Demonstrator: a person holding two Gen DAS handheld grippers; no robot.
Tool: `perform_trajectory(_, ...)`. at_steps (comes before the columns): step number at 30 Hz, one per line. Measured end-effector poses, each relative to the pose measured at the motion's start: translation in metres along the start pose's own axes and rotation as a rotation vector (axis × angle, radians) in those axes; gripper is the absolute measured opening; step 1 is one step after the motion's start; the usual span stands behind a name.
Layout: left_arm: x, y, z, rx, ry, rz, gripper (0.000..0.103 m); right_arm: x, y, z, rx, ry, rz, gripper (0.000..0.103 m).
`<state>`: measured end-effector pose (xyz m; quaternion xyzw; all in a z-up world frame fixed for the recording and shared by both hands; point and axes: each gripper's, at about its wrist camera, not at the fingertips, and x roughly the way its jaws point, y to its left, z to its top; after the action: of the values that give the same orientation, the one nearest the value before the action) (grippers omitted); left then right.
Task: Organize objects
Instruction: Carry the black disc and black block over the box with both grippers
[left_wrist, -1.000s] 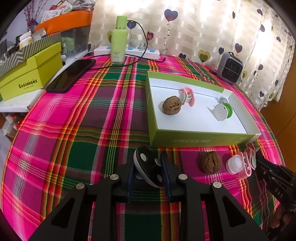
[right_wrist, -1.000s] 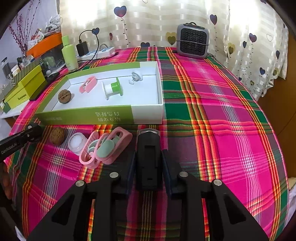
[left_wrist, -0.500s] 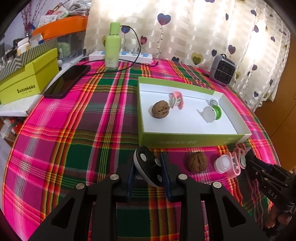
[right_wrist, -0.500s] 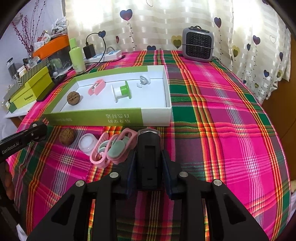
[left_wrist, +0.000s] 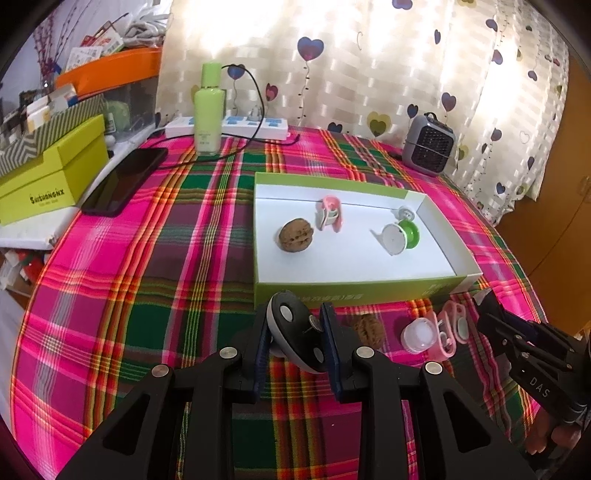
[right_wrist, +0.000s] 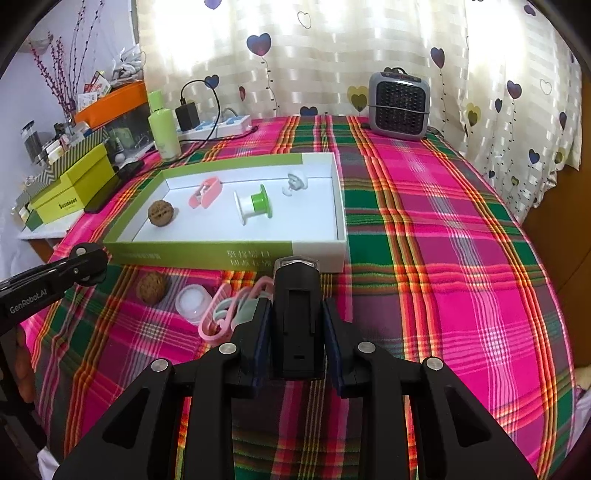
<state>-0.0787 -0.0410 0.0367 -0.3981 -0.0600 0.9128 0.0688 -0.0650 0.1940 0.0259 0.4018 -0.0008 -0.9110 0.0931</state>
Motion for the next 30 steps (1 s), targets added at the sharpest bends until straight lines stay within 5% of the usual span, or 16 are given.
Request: perform_trajectory(30,0.028,-0.032,0.042,0.038,0.011,-0.053,0.024,0.008,-0.011,0.042,-0.03,-0.035,0.043,0.028)
